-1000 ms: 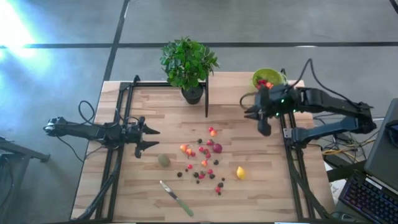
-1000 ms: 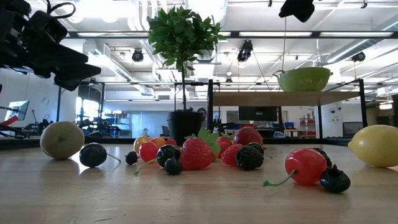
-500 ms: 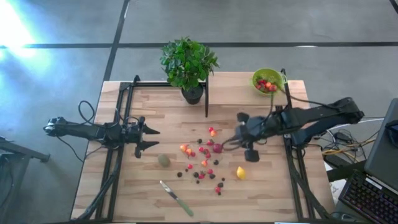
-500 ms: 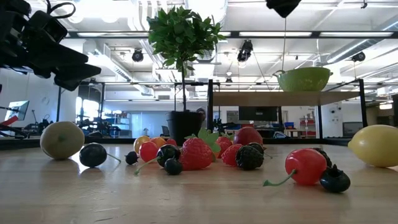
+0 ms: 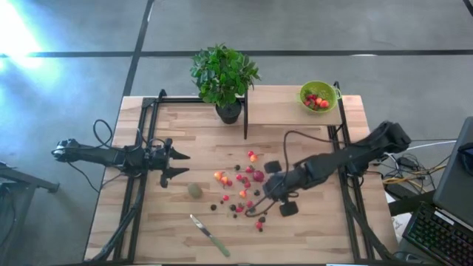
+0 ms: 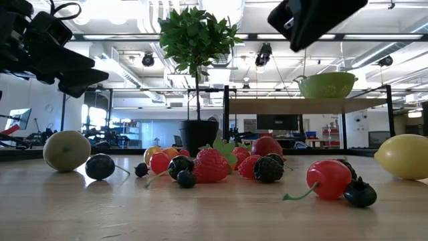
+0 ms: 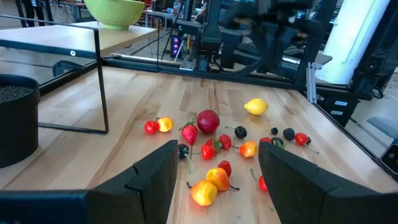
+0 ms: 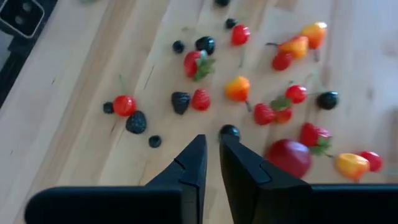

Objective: Pick & Place Fruit
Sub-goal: Put the blueberry into the green strainer bowl on the shelf

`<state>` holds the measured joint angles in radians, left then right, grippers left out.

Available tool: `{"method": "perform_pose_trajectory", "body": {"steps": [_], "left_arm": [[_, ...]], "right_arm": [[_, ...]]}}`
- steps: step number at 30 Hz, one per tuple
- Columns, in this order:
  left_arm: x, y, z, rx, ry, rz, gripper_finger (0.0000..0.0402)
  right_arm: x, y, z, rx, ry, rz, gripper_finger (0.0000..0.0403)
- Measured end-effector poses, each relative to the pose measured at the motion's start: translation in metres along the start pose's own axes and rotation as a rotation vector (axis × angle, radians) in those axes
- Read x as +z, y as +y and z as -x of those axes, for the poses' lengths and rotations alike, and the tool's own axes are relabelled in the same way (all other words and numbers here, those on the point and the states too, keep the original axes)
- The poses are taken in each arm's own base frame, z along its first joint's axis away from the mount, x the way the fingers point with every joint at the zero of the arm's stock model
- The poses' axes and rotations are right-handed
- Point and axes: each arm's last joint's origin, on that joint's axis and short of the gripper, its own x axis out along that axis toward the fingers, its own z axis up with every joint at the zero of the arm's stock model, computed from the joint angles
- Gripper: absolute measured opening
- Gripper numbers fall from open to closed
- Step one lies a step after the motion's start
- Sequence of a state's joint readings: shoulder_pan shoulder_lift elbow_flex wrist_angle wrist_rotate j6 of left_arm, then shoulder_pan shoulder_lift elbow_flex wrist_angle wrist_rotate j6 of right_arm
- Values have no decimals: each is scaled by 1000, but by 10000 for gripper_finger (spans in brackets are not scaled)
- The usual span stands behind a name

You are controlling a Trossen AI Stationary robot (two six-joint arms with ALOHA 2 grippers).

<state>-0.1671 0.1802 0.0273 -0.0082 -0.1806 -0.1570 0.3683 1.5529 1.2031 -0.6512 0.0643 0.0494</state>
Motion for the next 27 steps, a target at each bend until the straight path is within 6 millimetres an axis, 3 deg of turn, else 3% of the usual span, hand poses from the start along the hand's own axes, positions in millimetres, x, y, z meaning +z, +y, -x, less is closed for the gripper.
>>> {"method": "perform_pose_trajectory", "body": {"steps": [11,20,27], "left_arm": [[0,0,0,0,0,0,229],[0,0,0,1,0,0,229],[0,0,0,0,0,0,229]], "right_arm": [[-1,36,-34,35,32,155,31],[-7,42,-57,46,103,241,35],[-8,42,-59,49,108,270,87]]}}
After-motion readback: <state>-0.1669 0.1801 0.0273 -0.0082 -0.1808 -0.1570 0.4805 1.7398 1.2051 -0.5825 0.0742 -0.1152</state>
